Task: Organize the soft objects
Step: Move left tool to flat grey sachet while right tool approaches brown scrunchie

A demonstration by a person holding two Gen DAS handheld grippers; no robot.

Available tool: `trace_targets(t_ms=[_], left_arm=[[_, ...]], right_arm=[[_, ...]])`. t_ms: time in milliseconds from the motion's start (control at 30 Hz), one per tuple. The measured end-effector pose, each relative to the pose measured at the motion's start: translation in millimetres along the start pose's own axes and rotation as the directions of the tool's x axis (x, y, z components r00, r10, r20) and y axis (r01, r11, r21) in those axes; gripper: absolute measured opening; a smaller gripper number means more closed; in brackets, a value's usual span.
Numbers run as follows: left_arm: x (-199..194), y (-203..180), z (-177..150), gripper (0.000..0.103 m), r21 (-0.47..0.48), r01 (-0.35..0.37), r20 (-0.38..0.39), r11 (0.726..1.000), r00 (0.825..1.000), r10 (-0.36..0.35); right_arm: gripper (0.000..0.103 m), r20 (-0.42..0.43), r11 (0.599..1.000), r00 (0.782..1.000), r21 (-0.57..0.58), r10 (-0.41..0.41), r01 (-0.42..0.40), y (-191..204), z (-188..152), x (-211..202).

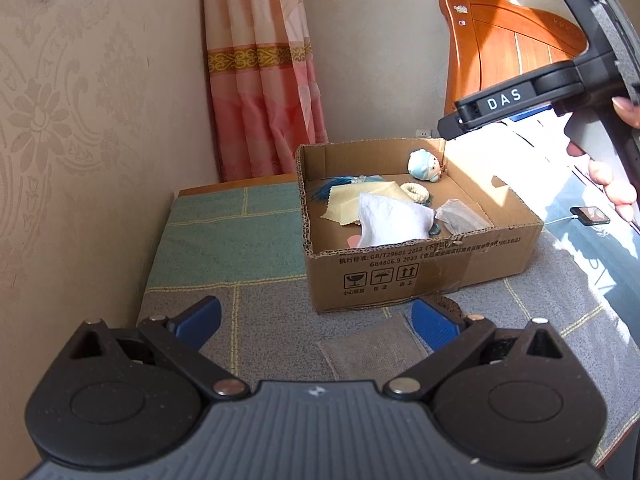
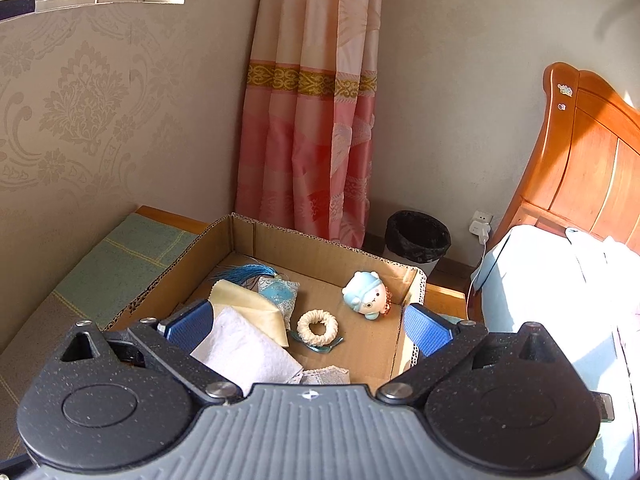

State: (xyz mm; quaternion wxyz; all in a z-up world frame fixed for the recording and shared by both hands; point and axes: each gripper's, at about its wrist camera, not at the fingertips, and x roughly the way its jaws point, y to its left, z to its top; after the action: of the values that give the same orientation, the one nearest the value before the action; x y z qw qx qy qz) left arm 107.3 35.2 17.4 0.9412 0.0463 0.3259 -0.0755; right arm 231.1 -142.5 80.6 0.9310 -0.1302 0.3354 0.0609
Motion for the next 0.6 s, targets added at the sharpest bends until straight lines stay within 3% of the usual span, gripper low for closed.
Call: trace_targets(t_ms=[333,600], left_arm=[[-18,-8,-4,0.101,-0.003,-0.023,0.015,1.000,1.000,0.023],[-20,-11,-9,0.102,-0.008,-0.037,-0.001,0.999,0.999,0.037]], right_arm=[[0.103,0.030,0.997,0.999,0.069,-0.041,0.039,-9,-46,-58],[0.103,-0.001,0.987,0.995,0.125,-0.098,0.098,-18,-95,-75]])
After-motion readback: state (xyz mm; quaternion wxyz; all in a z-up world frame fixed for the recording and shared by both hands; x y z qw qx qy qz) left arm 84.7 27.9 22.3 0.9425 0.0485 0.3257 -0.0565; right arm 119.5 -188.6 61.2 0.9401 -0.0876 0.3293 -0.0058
